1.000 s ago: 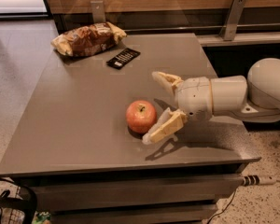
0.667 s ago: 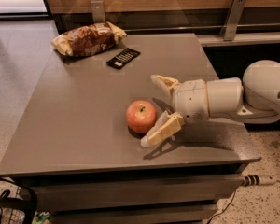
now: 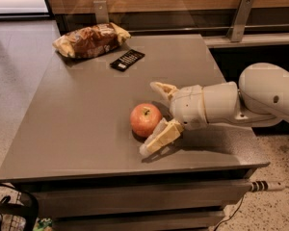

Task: Move apple near rxbar chocolate

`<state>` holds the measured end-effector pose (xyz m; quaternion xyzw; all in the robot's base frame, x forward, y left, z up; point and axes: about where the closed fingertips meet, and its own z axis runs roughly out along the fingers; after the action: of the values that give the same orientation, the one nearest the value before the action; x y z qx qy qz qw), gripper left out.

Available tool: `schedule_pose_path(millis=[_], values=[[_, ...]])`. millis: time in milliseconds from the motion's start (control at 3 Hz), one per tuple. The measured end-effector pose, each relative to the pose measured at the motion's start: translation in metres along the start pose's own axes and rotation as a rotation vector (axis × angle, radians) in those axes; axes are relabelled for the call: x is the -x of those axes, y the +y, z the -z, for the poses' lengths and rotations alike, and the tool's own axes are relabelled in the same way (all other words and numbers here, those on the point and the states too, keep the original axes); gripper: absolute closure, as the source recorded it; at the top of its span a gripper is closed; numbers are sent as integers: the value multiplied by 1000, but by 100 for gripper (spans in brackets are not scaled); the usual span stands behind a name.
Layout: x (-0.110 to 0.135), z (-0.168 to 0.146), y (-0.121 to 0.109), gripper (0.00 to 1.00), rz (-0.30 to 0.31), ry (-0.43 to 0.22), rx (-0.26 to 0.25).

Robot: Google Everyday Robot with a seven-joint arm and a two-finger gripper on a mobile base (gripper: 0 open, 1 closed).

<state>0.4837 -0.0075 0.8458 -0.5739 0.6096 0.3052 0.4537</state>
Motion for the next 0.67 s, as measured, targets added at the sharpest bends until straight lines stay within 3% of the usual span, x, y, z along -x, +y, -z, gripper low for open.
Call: schedule_pose_path(millis=[667], values=[[3, -2, 2, 49, 4, -1, 6]])
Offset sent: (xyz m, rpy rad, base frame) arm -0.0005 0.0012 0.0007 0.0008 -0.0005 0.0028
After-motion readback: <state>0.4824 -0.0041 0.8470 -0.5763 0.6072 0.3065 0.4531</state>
